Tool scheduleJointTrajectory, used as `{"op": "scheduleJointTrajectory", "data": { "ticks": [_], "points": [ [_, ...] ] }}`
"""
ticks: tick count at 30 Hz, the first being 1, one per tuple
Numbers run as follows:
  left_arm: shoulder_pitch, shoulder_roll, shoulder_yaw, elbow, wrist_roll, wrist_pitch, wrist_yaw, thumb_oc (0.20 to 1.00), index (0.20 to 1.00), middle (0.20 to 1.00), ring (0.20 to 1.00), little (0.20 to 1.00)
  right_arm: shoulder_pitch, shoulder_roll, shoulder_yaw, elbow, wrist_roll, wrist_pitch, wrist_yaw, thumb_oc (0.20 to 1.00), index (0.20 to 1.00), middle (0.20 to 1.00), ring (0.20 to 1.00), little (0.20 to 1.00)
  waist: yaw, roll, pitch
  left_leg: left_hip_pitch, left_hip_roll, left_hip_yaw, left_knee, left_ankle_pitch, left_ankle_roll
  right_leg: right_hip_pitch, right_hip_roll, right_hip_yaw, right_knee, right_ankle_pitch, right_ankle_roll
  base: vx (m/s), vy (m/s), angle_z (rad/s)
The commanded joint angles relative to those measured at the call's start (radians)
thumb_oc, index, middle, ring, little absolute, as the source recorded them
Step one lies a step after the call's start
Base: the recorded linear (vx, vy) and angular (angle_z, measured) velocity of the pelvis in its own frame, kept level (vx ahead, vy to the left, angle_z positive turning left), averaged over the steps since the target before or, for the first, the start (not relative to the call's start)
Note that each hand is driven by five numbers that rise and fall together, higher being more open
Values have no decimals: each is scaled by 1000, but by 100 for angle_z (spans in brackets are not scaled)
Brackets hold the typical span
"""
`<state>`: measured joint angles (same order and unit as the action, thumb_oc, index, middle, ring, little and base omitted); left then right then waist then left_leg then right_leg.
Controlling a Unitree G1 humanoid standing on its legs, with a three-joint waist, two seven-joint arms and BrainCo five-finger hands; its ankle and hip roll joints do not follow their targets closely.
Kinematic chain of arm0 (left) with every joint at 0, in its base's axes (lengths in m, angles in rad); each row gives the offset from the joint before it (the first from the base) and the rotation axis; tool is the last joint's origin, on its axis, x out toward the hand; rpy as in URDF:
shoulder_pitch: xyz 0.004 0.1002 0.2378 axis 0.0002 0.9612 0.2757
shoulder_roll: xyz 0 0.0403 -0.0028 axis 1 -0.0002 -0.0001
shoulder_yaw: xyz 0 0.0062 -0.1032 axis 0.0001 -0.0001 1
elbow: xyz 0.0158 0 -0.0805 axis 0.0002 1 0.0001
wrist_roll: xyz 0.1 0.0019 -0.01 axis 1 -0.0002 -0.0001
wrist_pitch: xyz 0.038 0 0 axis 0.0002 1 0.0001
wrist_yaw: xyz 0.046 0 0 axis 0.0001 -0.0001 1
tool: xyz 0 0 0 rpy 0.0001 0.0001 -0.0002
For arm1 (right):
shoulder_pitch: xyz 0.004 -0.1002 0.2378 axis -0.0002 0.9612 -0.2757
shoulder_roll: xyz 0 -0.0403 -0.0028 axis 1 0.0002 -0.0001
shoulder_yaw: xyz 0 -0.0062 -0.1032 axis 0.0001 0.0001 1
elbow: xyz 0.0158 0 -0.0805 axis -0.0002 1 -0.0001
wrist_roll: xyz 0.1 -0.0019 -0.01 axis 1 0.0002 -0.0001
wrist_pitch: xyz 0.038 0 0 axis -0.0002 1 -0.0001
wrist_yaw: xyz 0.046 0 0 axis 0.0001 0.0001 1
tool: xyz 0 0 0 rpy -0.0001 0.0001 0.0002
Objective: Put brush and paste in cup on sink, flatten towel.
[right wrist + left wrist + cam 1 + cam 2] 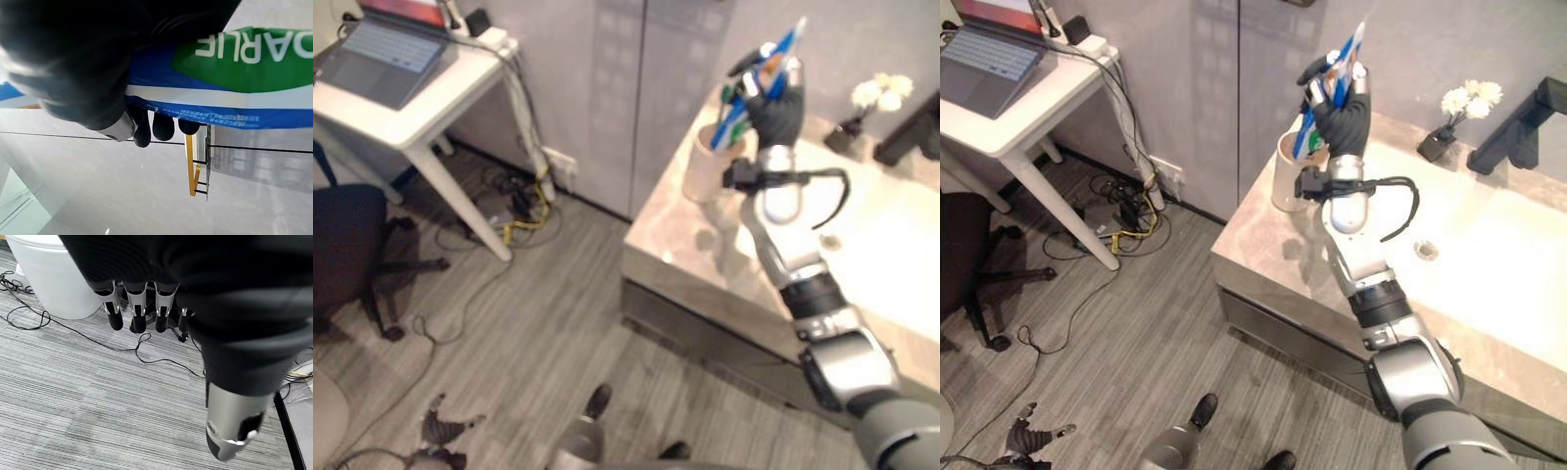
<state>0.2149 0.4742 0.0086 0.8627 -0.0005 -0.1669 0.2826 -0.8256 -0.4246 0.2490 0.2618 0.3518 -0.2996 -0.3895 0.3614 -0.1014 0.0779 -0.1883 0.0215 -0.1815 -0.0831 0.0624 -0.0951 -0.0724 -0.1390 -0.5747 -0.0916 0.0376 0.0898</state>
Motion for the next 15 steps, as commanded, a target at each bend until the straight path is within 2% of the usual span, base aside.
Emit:
{"op": "scheduleJointTrajectory", "data": {
  "ticks": [1, 2, 3, 9, 15],
  "points": [
    [-9, 30, -36, 35, 4, -25, 39, 1000, 1000, 1000, 1000, 1000, -93, -32, 44, 16, -24, -43, 8, 200, 200, 200, 200, 200, 1, -12, -17, -3, 8, 11, -4, -54, 53, 81, -47, 14, 4, -39, 78, -27, 16, -6],
    [-10, 29, -37, 38, 2, -25, 39, 1000, 1000, 1000, 1000, 1000, -94, -32, 49, 25, -20, -41, 13, 200, 200, 200, 200, 200, 0, -12, -15, -4, 8, 12, -4, -54, 53, 81, -47, 15, 4, -38, 78, -30, 15, -4],
    [-12, 28, -39, 37, 0, -25, 40, 1000, 1000, 1000, 1000, 1000, -97, -34, 54, 31, -24, -38, 9, 1000, 1000, 1000, 1000, 1000, 0, -13, -14, -4, 8, 14, -4, -54, 53, 80, -47, 18, 4, -37, 78, -41, 18, -4],
    [-7, 36, -81, 16, 41, -26, 28, 1000, 1000, 1000, 1000, 1000, -108, -20, 42, 57, -80, -33, -33, 1000, 1000, 1000, 1000, 1000, 2, -10, -14, -1, 9, 15, -4, -55, 54, 78, -47, 24, 4, -34, 79, -23, 5, -2],
    [30, 95, -161, -191, 47, -47, -52, 1000, 1000, 1000, 1000, 1000, -167, 9, 12, 94, -126, -26, -87, 1000, 1000, 1000, 1000, 1000, 11, 10, -15, 6, 12, 24, -4, -55, 56, 78, -48, 35, 4, -29, 80, -45, 0, -8]
  ]
}}
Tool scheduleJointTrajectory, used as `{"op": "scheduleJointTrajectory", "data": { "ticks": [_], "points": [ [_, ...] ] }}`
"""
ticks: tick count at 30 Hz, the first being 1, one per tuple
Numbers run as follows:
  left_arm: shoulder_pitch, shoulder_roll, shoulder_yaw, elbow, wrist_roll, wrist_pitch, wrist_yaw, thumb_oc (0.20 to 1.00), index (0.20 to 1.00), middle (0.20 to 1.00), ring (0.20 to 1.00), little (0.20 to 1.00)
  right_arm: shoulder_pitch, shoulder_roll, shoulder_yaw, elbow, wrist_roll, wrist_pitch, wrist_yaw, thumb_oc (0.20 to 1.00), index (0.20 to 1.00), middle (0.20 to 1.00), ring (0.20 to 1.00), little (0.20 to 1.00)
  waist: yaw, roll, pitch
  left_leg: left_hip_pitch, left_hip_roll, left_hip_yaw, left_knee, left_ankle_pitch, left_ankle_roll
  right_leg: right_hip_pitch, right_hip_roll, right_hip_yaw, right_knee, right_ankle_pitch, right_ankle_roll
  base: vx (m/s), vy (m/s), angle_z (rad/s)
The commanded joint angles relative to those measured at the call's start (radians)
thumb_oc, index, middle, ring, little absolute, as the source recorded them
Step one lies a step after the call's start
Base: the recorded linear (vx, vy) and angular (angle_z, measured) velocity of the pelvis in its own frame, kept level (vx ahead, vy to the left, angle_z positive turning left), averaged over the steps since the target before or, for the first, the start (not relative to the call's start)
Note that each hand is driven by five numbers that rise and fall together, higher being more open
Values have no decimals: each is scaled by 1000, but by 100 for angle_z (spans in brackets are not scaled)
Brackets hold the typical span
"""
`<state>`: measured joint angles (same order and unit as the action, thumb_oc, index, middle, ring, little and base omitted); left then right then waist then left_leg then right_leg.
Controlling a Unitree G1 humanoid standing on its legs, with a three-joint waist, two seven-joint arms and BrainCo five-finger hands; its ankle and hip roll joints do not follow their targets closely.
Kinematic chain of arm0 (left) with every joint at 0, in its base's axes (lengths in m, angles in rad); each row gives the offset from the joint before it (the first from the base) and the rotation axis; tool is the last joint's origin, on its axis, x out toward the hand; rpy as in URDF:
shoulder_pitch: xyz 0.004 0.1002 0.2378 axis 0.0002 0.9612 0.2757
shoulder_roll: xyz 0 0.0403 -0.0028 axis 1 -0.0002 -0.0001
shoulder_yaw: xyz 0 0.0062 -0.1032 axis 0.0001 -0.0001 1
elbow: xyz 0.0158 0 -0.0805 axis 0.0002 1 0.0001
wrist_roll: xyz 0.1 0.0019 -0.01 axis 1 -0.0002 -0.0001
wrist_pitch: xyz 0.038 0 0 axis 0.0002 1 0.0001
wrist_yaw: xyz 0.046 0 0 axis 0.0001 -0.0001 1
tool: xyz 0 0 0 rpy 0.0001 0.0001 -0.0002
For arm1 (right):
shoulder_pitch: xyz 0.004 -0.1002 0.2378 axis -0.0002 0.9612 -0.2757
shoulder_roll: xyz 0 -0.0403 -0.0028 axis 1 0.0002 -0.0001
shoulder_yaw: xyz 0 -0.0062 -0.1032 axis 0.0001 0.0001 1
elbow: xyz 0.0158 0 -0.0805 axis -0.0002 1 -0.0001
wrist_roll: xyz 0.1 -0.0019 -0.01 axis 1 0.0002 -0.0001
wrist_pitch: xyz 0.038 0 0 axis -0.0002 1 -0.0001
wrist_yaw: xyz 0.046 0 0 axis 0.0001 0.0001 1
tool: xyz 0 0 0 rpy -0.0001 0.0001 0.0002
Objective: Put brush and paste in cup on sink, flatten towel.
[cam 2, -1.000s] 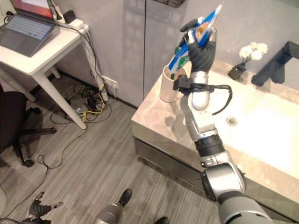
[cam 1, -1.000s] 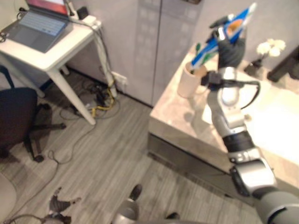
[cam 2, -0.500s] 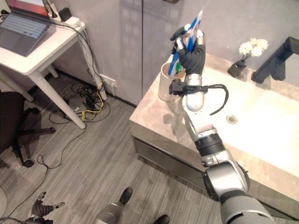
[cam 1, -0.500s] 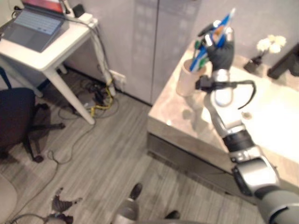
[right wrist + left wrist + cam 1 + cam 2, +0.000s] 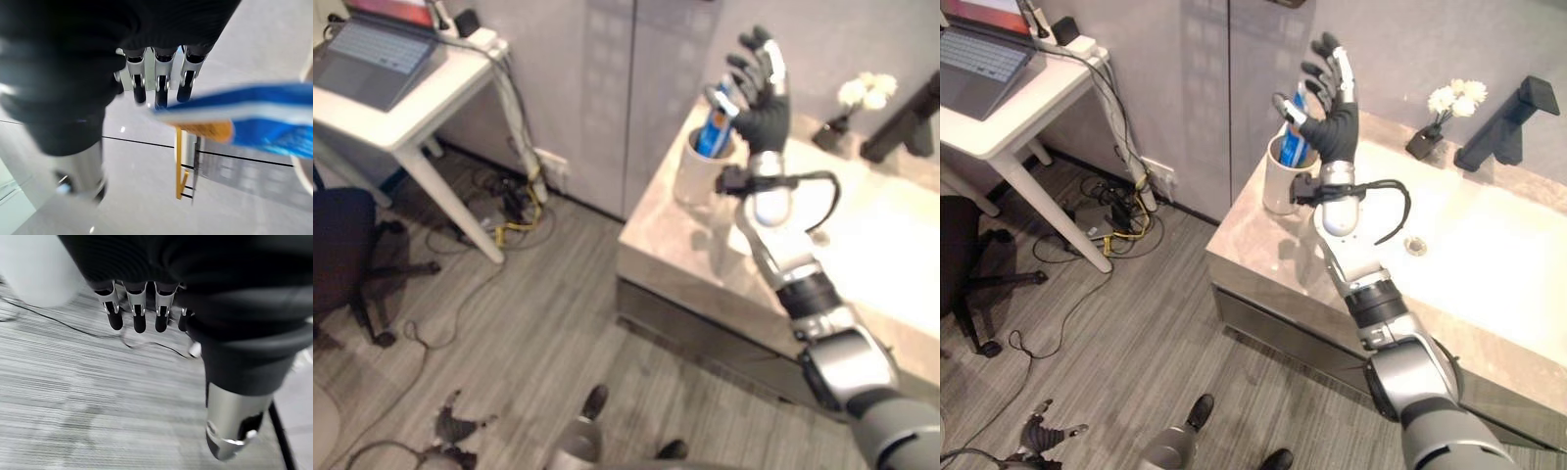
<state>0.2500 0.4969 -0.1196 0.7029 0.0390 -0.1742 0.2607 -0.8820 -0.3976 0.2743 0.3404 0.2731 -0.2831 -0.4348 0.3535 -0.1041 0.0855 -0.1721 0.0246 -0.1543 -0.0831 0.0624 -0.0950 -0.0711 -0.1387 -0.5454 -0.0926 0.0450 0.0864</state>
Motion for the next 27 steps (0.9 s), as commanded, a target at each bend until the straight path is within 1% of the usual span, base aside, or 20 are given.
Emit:
{"op": "scheduleJointTrajectory", "data": {
  "ticks": [1, 4, 5, 8, 9, 11, 13, 14, 15, 16, 17, 18, 19, 20, 21, 22, 23, 24, 25, 27],
  "points": [
    [2, 83, -37, -62, 0, -42, -44, 1000, 1000, 1000, 1000, 1000, -115, -9, -24, 18, -58, -39, -53, 1000, 1000, 1000, 1000, 1000, 19, 19, -24, -9, 9, -3, -4, -55, 56, 77, -48, 8, 5, -35, 83, -55, -2, -12],
    [22, 137, -52, -195, -10, -51, -95, 1000, 1000, 1000, 1000, 1000, -139, -5, -55, 17, -93, -35, -83, 1000, 1000, 1000, 1000, 1000, 21, 32, -27, -5, 10, 0, -4, -55, 55, 78, -49, 12, 5, -36, 83, -52, -11, -5],
    [23, 138, -51, -197, -10, -50, -95, 1000, 1000, 1000, 1000, 1000, -139, -5, -55, 17, -93, -35, -83, 1000, 1000, 1000, 1000, 1000, 21, 31, -27, -4, 10, 0, -4, -55, 55, 78, -49, 12, 5, -36, 83, -71, -25, -4],
    [63, 209, -14, -441, -86, -66, -168, 1000, 1000, 1000, 1000, 1000, -134, -23, -134, -74, -147, -36, -135, 1000, 1000, 1000, 1000, 1000, 14, 51, -36, 4, 12, 6, -4, -55, 56, 85, -51, 16, 5, -34, 82, -64, -16, -1],
    [68, 211, -10, -445, -88, -63, -170, 1000, 1000, 1000, 1000, 1000, -131, -20, -134, -77, -148, -34, -135, 1000, 1000, 1000, 1000, 1000, 15, 50, -37, 7, 14, 7, -4, -58, 54, 86, -50, 18, 5, -37, 84, -114, 34, -4],
    [142, 274, 94, -654, -231, -81, -246, 1000, 1000, 1000, 1000, 1000, -70, -100, -187, -225, -286, -8, -160, 1000, 1000, 1000, 1000, 1000, -7, 62, -47, 19, 13, 36, -4, -52, 64, 81, -57, 27, 5, -23, 80, -107, 49, -7],
    [208, 316, 177, -791, -343, -95, -303, 1000, 1000, 1000, 1000, 1000, -10, -151, -229, -330, -355, -5, -169, 1000, 1000, 1000, 1000, 1000, -28, 70, -55, 34, 15, 61, -4, -57, 70, 78, -60, 50, 5, -16, 81, -36, 35, -21],
    [239, 349, 230, -859, -376, -110, -321, 1000, 1000, 1000, 1000, 1000, 38, -220, -244, -353, -413, 10, -168, 1000, 1000, 1000, 1000, 1000, -40, 76, -57, 45, 19, 74, -4, -63, 70, 80, -59, 62, 5, -17, 84, -33, 28, -40],
    [287, 387, 312, -939, -441, -129, -355, 1000, 1000, 1000, 1000, 1000, 114, -316, -273, -375, -496, 32, -181, 1000, 1000, 1000, 1000, 1000, -55, 77, -61, 54, 21, 90, -4, -64, 72, 77, -60, 77, 5, -12, 87, -26, 23, -38],
    [322, 398, 361, -982, -504, -137, -379, 1000, 1000, 1000, 1000, 1000, 173, -384, -294, -402, -546, 40, -184, 1000, 1000, 1000, 1000, 1000, -69, 75, -66, 62, 23, 103, -4, -67, 72, 75, -60, 89, 5, -11, 90, -29, 15, -37],
    [324, 398, 363, -983, -504, -136, -380, 1000, 1000, 1000, 1000, 1000, 175, -383, -295, -403, -546, 41, -184, 1000, 1000, 1000, 1000, 1000, -68, 74, -67, 61, 23, 104, -4, -67, 72, 74, -60, 90, 5, -10, 90, -13, -10, -61],
    [366, 403, 476, -1035, -635, -160, -431, 1000, 1000, 1000, 1000, 1000, 449, -636, -433, -290, -664, 98, -200, 1000, 1000, 1000, 1000, 1000, -119, 76, -72, 82, 33, 128, -4, -73, 63, 75, -57, 111, 5, -9, 100, -12, -22, -73],
    [385, 413, 506, -1056, -650, -161, -439, 1000, 1000, 1000, 1000, 1000, 525, -671, -492, -226, -667, 122, -214, 1000, 1000, 1000, 1000, 1000, -130, 75, -75, 86, 35, 136, -4, -74, 62, 73, -56, 119, 5, -7, 103, -18, -20, -50],
    [386, 416, 506, -1059, -652, -160, -439, 1000, 1000, 1000, 1000, 1000, 533, -670, -499, -226, -666, 119, -215, 1000, 1000, 1000, 1000, 1000, -127, 73, -76, 84, 34, 136, -4, -72, 63, 71, -57, 119, 5, -5, 102, -12, -3, -29],
    [400, 421, 545, -1080, -654, -157, -439, 1000, 1000, 1000, 1000, 1000, 619, -687, -565, -115, -647, 141, -212, 1000, 1000, 1000, 1000, 1000, -144, 74, -78, 90, 36, 150, -4, -74, 61, 67, -58, 129, 5, -1, 104, -9, -3, -26],
    [401, 428, 559, -1101, -671, -151, -443, 1000, 1000, 1000, 1000, 1000, 669, -672, -618, -38, -608, 143, -221, 1000, 1000, 1000, 1000, 1000, -159, 76, -79, 95, 39, 162, -4, -75, 60, 64, -57, 140, 5, 2, 105, -2, -23, -48],
    [403, 415, 566, -1112, -691, -149, -442, 1000, 1000, 1000, 1000, 1000, 730, -640, -690, 97, -541, 159, -234, 1000, 1000, 1000, 1000, 1000, -178, 78, -79, 103, 43, 181, -4, -79, 59, 60, -58, 155, 5, 5, 105, 3, -37, -37],
    [397, 403, 561, -1104, -707, -143, -443, 1000, 1000, 1000, 1000, 1000, 764, -620, -716, 172, -505, 159, -231, 1000, 1000, 1000, 1000, 1000, -193, 81, -79, 109, 46, 187, -4, -82, 57, 61, -56, 162, 5, 4, 106, -4, -29, -30],
    [394, 404, 558, -1103, -708, -143, -444, 1000, 1000, 1000, 1000, 1000, 766, -621, -719, 175, -503, 155, -231, 1000, 1000, 1000, 1000, 1000, -190, 80, -80, 106, 45, 188, -4, -79, 58, 58, -56, 162, 5, 5, 105, -11, -24, -26],
    [383, 383, 530, -1076, -724, -137, -450, 1000, 1000, 1000, 1000, 1000, 829, -605, -741, 365, -442, 167, -214, 1000, 1000, 1000, 1000, 1000, -210, 84, -78, 109, 49, 199, -4, -80, 56, 55, -55, 170, 5, 7, 104, -21, -33, -33]
  ]
}}
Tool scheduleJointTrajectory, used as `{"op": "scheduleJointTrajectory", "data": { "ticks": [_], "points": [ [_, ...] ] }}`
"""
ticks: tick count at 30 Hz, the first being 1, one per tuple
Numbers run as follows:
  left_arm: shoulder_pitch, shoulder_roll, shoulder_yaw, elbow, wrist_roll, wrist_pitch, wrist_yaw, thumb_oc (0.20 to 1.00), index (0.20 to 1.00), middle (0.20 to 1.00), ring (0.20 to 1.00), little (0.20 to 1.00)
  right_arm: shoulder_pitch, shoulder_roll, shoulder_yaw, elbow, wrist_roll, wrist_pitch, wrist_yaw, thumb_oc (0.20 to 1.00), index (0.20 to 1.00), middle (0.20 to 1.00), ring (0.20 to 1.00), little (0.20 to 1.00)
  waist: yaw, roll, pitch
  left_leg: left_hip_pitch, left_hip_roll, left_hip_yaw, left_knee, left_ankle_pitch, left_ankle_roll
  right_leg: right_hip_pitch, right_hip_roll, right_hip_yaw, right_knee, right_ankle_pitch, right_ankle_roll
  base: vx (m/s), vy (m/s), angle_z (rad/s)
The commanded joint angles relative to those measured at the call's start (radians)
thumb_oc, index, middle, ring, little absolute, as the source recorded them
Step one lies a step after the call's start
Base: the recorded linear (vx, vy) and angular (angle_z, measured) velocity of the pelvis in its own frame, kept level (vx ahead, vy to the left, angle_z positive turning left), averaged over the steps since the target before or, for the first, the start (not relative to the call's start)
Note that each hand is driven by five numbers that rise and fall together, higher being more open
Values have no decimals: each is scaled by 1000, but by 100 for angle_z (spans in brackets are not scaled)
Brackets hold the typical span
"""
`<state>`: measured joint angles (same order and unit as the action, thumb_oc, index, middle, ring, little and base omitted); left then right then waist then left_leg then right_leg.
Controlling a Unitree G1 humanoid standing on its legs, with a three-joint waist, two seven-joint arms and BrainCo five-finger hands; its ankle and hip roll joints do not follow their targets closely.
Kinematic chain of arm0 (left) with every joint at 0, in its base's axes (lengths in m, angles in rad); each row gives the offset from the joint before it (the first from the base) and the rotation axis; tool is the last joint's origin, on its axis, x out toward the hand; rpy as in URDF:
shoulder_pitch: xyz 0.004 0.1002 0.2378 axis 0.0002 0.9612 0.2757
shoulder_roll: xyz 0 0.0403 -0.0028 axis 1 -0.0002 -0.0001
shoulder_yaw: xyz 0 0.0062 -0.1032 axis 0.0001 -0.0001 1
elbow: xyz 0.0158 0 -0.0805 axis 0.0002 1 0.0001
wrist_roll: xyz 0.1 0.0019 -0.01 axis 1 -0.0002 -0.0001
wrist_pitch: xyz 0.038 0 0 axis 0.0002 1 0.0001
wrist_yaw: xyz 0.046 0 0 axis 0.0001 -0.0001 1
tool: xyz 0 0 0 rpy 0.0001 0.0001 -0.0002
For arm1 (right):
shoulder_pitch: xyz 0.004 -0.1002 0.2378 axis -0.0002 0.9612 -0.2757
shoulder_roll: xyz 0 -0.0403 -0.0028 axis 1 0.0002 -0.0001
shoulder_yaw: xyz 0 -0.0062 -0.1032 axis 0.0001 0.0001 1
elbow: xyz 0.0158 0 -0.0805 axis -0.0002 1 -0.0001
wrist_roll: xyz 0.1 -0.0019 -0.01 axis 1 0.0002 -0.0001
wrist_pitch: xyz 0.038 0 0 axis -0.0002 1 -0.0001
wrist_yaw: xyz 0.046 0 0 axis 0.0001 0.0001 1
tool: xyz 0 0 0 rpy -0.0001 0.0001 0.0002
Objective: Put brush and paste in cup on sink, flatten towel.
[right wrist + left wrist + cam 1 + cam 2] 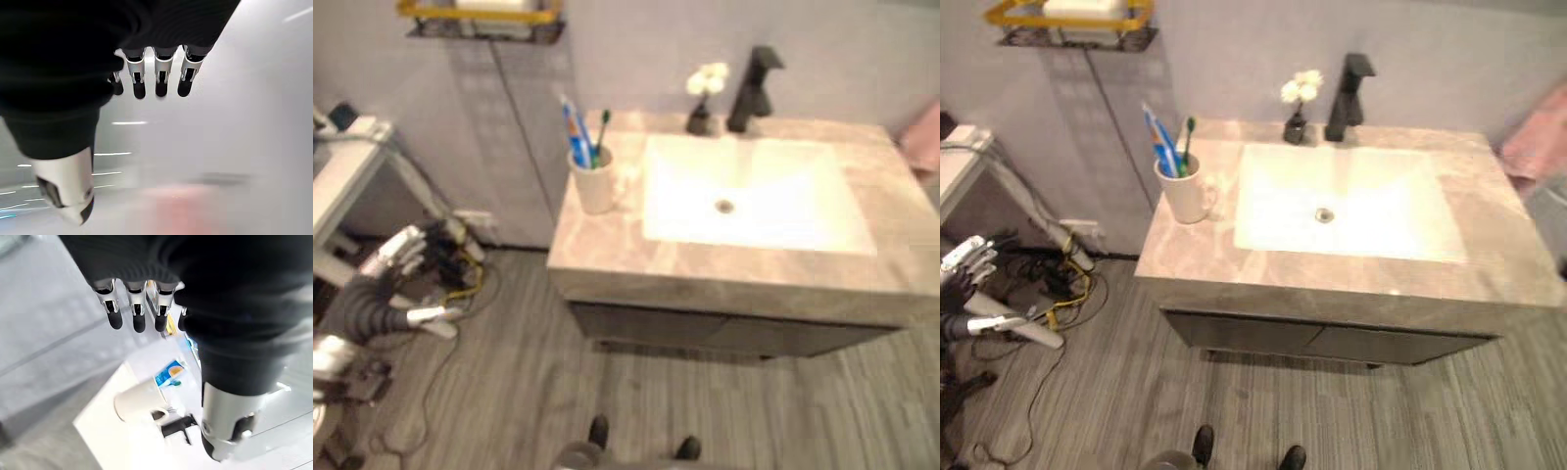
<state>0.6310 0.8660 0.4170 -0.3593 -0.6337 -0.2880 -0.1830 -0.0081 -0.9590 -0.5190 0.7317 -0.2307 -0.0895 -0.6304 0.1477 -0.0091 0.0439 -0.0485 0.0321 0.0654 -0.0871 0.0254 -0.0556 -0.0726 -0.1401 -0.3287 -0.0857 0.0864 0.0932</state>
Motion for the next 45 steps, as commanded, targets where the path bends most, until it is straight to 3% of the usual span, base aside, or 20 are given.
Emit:
{"op": "scheduleJointTrajectory", "data": {
  "ticks": [1, 2, 3, 4, 5, 8, 10, 11, 13, 19, 25, 37, 45],
  "points": [
    [-13, 6, -51, 9, -28, -14, 11, 821, 821, 821, 821, 821, -19, -5, 57, 174, 138, -28, -1, 1000, 1000, 1000, 1000, 1000, -20, -6, -34, -11, 44, -15, 0, -44, 14, 57, -51, -41, -2, -37, 97, -20, -35, -25],
    [-15, 6, -53, 10, -27, -15, 12, 821, 821, 821, 821, 821, -22, -9, 59, 181, 140, -32, -1, 1000, 1000, 1000, 1000, 1000, -20, -6, -34, -14, 43, -15, 0, -42, 15, 54, -52, -41, -2, -35, 96, -10, -39, -16],
    [-13, 8, -68, 12, -23, -8, 4, 548, 548, 548, 548, 548, -16, -2, 73, 255, 158, -26, 22, 1000, 1000, 1000, 1000, 1000, -25, -3, -33, -12, 45, -14, 0, -44, 13, 57, -49, -39, -2, -38, 96, -20, -25, -17],
    [-19, 7, -84, 22, -25, -5, 1, 200, 200, 200, 200, 200, -14, 18, 96, 350, 185, -25, 46, 1000, 1000, 1000, 1000, 1000, -31, -1, -34, -16, 45, -12, 0, -41, 13, 53, -49, -40, -2, -38, 94, -21, -61, -16],
    [-36, -2, -118, 34, -25, 2, 1, 200, 200, 200, 200, 200, -3, 74, 126, 490, 233, -16, 97, 1000, 1000, 1000, 1000, 1000, -40, 4, -30, -14, 50, -11, 0, -41, 9, 56, -46, -42, -2, -43, 91, -29, -47, -8],
    [-61, -25, -151, 69, -22, 4, -3, 200, 200, 200, 200, 200, 6, 139, 149, 610, 295, -8, 154, 1000, 1000, 1000, 1000, 1000, -44, 6, -29, -18, 50, -14, 0, -37, 8, 52, -45, -45, -2, -46, 87, -8, -35, 2],
    [-123, -92, -181, 123, -8, 5, 17, 200, 200, 200, 200, 200, 21, 297, 256, 674, 315, 1, 245, 1000, 1000, 1000, 1000, 1000, -47, 8, -26, -19, 55, -10, 0, -37, 4, 51, -41, -43, -2, -52, 80, -12, -52, 5],
    [-124, -92, -181, 124, -8, 5, 17, 200, 200, 200, 200, 200, 20, 297, 256, 675, 315, 0, 245, 1000, 1000, 1000, 1000, 1000, -48, 7, -27, -22, 54, -11, 0, -35, 5, 48, -42, -43, -2, -51, 80, -13, -33, 4],
    [-180, -169, -197, 160, -23, 14, 12, 200, 200, 200, 200, 200, 51, 440, 394, 658, 271, -3, 359, 1000, 1000, 1000, 1000, 1000, -58, 5, -23, -19, 59, -2, 0, -33, 1, 46, -37, -36, -2, -55, 71, -2, -43, 0],
    [-251, -281, -201, 211, 0, 11, 36, 200, 200, 200, 200, 200, 82, 579, 461, 637, 268, 5, 429, 1000, 1000, 1000, 1000, 1000, -78, 4, -29, -25, 62, 5, 0, -30, -1, 35, -33, -26, -2, -59, 64, 26, -35, -2],
    [-354, -293, -233, 206, 26, 1, 80, 200, 200, 200, 200, 200, 53, 594, 556, 583, 217, 10, 442, 1000, 1000, 1000, 1000, 1000, -91, 1, -34, -41, 64, 9, 0, -25, -4, 19, -30, -23, -2, -59, 59, 18, -16, 0],
    [-468, -288, -274, 197, 55, 0, 156, 200, 200, 200, 200, 200, 12, 598, 599, 476, 228, -6, 403, 1000, 1000, 1000, 1000, 1000, -117, 4, -26, -55, 73, 33, 0, -24, -8, -13, -22, 7, -2, -55, 55, 24, -16, -6],
    [-497, -314, -272, 227, -6, 5, 193, 200, 200, 200, 200, 200, 25, 599, 609, 435, 227, -18, 395, 1000, 1000, 1000, 1000, 1000, -137, 12, -5, -88, 75, 46, 0, -15, -9, -64, -16, 31, -2, -44, 53, 15, -12, -12]
  ]
}}
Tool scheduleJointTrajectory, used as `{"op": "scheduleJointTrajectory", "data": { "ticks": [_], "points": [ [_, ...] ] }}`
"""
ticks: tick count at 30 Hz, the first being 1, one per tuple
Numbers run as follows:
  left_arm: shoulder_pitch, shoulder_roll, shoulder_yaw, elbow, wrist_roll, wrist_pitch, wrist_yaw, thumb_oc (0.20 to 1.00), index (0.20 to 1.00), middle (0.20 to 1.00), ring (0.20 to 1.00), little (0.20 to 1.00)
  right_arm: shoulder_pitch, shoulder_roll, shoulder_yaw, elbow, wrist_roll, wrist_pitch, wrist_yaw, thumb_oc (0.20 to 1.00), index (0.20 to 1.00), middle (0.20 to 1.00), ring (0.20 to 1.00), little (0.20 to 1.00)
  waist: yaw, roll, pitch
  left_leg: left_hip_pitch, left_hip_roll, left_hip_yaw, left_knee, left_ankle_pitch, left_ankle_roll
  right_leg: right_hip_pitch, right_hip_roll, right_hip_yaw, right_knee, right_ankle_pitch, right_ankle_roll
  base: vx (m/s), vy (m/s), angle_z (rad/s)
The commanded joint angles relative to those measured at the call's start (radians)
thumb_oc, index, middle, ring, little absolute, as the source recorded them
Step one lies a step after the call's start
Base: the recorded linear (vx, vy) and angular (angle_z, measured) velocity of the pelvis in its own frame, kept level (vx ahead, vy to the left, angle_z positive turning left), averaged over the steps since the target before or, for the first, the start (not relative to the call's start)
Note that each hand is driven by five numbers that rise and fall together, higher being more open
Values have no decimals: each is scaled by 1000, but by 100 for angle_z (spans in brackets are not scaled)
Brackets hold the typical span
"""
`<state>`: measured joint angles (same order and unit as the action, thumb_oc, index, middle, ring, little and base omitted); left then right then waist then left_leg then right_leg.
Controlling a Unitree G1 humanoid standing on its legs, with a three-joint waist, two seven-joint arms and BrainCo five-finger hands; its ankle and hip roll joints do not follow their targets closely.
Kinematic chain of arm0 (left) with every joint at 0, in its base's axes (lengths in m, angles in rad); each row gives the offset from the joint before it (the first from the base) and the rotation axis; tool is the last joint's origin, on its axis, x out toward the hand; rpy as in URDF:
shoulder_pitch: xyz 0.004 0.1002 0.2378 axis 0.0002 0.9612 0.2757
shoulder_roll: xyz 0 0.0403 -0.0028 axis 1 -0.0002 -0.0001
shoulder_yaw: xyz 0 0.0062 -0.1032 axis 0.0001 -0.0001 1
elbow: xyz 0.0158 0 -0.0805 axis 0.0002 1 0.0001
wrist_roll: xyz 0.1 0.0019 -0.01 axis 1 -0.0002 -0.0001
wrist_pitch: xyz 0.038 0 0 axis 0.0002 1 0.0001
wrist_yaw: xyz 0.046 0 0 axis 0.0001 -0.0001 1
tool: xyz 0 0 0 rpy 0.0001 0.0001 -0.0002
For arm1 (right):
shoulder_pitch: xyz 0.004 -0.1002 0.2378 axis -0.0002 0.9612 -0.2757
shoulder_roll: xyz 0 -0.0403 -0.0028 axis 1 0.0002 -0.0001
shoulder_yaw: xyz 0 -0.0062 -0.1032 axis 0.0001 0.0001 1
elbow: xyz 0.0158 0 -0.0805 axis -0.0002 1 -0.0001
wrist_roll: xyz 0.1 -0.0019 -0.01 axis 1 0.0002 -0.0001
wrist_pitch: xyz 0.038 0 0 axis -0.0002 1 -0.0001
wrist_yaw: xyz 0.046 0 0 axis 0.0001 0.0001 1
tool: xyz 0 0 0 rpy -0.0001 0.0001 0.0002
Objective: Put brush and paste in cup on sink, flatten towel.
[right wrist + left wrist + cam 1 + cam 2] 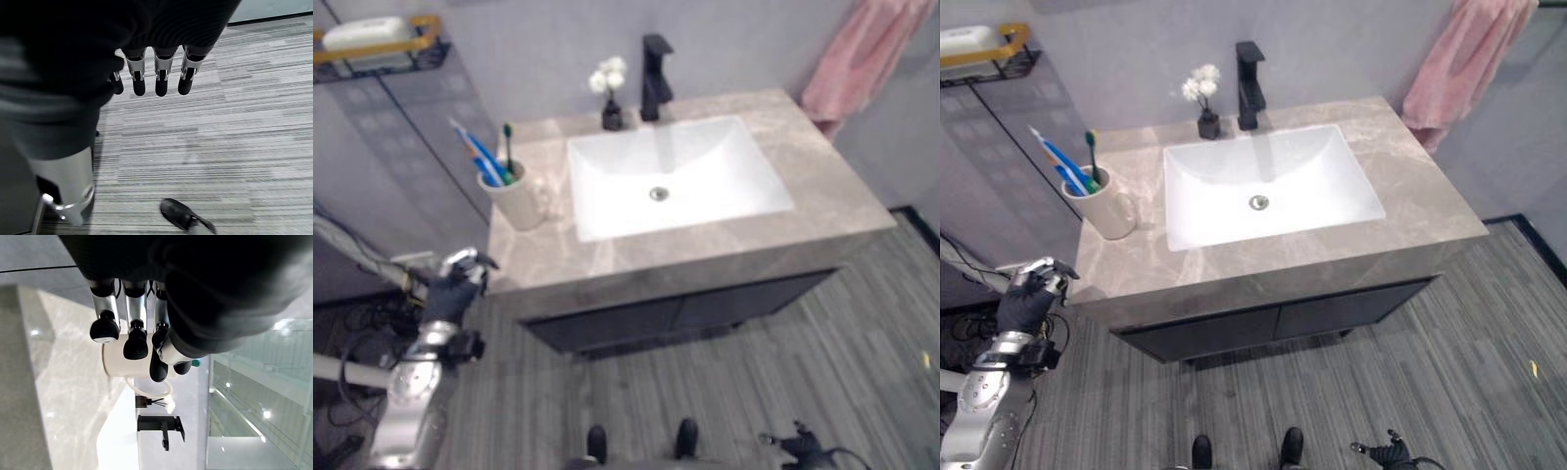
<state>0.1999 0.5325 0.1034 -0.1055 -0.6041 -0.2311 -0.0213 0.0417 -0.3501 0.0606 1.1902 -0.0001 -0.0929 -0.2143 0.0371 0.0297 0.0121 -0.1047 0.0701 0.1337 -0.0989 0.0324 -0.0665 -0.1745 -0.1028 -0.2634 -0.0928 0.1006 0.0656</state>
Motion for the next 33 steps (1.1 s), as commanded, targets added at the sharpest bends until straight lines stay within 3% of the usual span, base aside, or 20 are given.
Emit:
{"op": "scheduleJointTrajectory", "data": {
  "ticks": [1, 9, 14, 33],
  "points": [
    [-75, 19, 40, -21, -44, -51, 37, 200, 200, 200, 200, 200, -25, -12, 30, -20, -3, -13, -22, 1000, 1000, 1000, 1000, 1000, -29, -26, 30, -39, 38, -23, 12, -20, 2, 31, -54, -35, 6, -57, 81, 14, -11, -5],
    [-138, 43, 54, 9, -109, -58, 68, 200, 200, 200, 200, 200, -49, -22, 38, -57, 15, -15, -28, 1000, 1000, 1000, 1000, 1000, -39, -27, 46, -85, 38, -11, 12, -9, 1, -32, -52, -8, 6, -41, 83, 12, 1, -8],
    [-206, 95, 58, 58, -161, -69, 111, 200, 200, 200, 200, 200, -67, -40, 87, -152, -4, -22, -22, 1000, 1000, 1000, 1000, 1000, -49, -33, 61, -119, 40, -4, 12, 0, 0, -79, -48, 13, 6, -26, 86, 19, 8, -11],
    [-357, 290, 44, 103, -198, -65, 185, 200, 200, 200, 200, 200, -77, -61, 96, -139, 8, -9, -26, 1000, 1000, 1000, 1000, 1000, -66, -53, 90, -188, 41, -29, 12, 17, -6, -135, -42, 3, 6, -14, 92, 19, 3, -1]
  ]
}}
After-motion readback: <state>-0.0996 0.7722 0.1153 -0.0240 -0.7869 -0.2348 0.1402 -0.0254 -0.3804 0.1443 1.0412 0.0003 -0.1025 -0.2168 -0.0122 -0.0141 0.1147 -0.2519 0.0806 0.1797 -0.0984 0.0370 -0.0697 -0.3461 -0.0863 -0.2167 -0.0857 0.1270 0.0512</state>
